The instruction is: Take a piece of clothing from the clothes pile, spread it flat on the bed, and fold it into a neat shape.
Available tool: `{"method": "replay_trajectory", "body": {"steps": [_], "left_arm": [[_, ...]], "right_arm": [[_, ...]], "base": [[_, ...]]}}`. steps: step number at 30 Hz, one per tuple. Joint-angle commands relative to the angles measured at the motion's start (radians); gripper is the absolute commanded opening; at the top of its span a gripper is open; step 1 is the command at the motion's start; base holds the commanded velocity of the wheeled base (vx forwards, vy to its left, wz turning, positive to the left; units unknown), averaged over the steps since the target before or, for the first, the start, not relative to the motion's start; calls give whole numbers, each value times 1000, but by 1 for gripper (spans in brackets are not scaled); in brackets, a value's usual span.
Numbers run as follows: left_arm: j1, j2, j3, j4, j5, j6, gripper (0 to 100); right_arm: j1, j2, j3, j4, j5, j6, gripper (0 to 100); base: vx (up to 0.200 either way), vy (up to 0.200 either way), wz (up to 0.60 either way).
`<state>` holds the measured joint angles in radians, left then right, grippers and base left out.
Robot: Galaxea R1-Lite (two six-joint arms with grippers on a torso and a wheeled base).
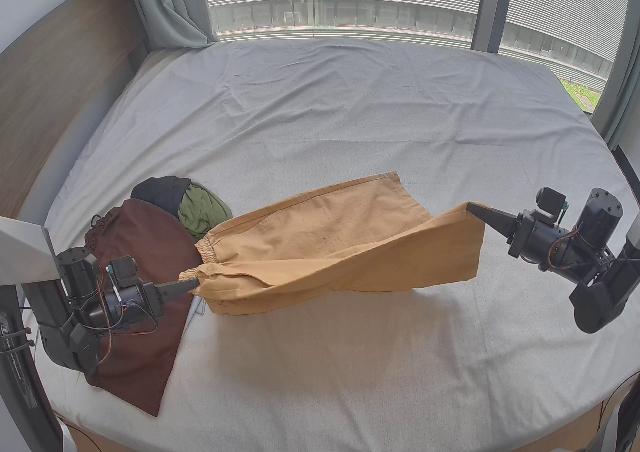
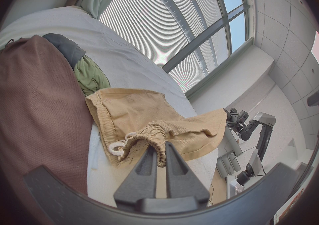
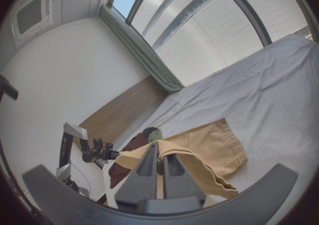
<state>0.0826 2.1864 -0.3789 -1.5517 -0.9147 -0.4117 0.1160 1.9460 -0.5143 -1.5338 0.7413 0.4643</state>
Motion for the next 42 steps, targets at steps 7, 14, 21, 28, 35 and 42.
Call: {"method": "replay_trajectory", "body": {"steps": [7,14,21,28,35,42], "left_arm": [[2,6,-46,-1,39,-35,0],[-3,9,-81,-1,83,-65,0],[-7,9,-101,1,94,-114,0],[-10,41,-133,1,112,-133,0],[-12,85,-178,1,157,-142,0],[-10,87,-184,1,157,-194,0]], "right_arm": [[-9,157,-187,3,0,39,0],[-10,220,-285,3,0,68,0],[-10,269,-377,4,0,109,0],[-15,318,-452,6,0,143,0],[-15,384,-561,31,0,208,0],[-12,467,-664,69,0,225,0]], "base": [[0,0,0],[0,0,0],[0,0,0],[0,0,0],[0,0,0],[0,0,0]]}}
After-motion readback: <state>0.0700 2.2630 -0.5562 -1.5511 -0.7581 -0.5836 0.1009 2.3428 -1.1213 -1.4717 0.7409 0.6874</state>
